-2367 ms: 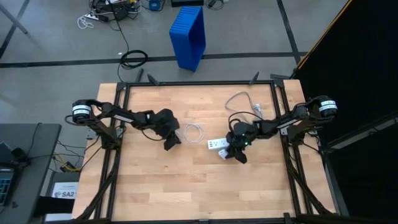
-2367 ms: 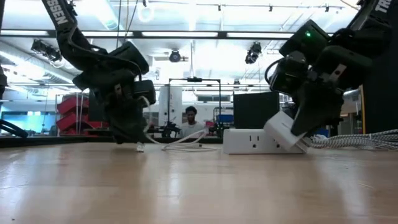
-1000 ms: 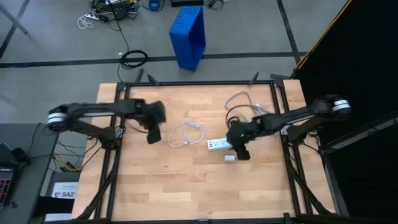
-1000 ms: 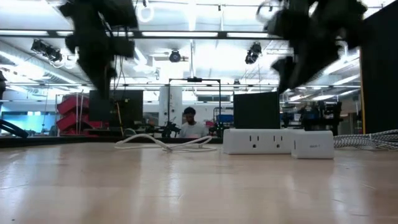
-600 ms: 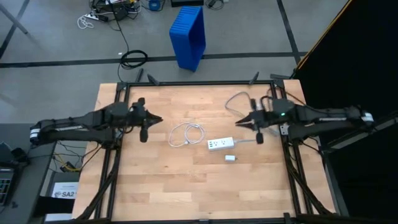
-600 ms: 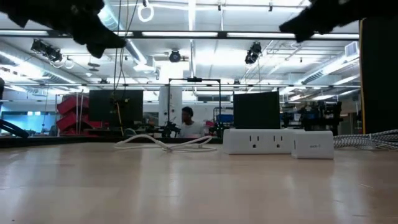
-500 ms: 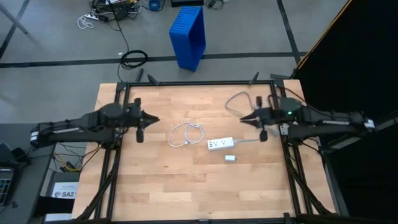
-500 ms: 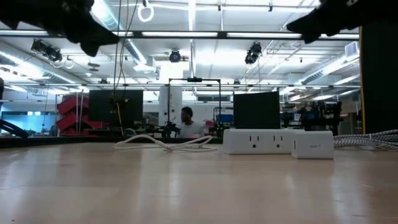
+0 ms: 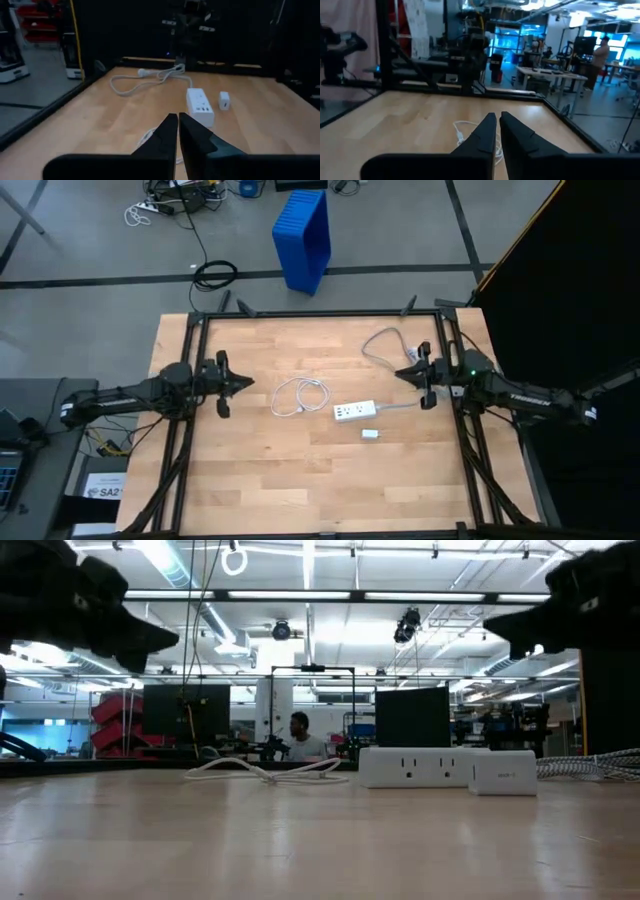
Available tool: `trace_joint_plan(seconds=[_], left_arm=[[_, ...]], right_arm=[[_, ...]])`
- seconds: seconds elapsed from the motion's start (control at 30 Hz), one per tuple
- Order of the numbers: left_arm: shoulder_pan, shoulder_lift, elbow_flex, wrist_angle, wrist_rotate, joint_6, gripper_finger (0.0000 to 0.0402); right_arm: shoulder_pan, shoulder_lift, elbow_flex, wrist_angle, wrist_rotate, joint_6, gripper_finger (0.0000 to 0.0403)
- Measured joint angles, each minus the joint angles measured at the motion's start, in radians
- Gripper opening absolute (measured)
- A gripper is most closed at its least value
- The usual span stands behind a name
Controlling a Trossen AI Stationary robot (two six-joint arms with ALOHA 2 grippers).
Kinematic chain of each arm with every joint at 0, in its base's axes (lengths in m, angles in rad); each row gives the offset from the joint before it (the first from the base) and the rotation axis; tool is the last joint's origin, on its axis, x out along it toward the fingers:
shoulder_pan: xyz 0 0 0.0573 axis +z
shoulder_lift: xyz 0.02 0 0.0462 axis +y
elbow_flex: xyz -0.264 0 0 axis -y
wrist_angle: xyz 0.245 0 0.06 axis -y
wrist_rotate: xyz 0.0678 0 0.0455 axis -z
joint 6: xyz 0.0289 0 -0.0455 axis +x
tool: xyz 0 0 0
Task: Insert USB
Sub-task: Return to Home Position
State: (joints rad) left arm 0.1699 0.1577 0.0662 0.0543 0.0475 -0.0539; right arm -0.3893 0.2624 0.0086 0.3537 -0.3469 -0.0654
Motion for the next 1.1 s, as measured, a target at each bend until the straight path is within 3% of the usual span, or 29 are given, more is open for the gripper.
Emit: trace_joint_plan(seconds=[0.1, 0.27, 0.43, 1.1], left_arm=[[0.0, 0.0, -0.057, 0.067, 0.032, -0.032, 0.0], [-0.001, 0.005, -0.057, 0.047, 0.107, -0.031, 0.0], [-0.001, 0.005, -0.058, 0.071, 0.109, -0.03, 0.0], [-0.001, 0.006, -0.058, 0.086, 0.11, -0.03, 0.0]], right_arm=[[-0.007, 0.009, 0.002, -0.01, -0.02, 0.043, 0.0], [-0.003, 0.02, 0.001, -0.012, -0.002, 0.067, 0.0], [-0.003, 0.028, 0.001, -0.013, 0.045, 0.065, 0.0002], [-0.002, 0.027, 0.001, -0.004, 0.041, 0.064, 0.0001]])
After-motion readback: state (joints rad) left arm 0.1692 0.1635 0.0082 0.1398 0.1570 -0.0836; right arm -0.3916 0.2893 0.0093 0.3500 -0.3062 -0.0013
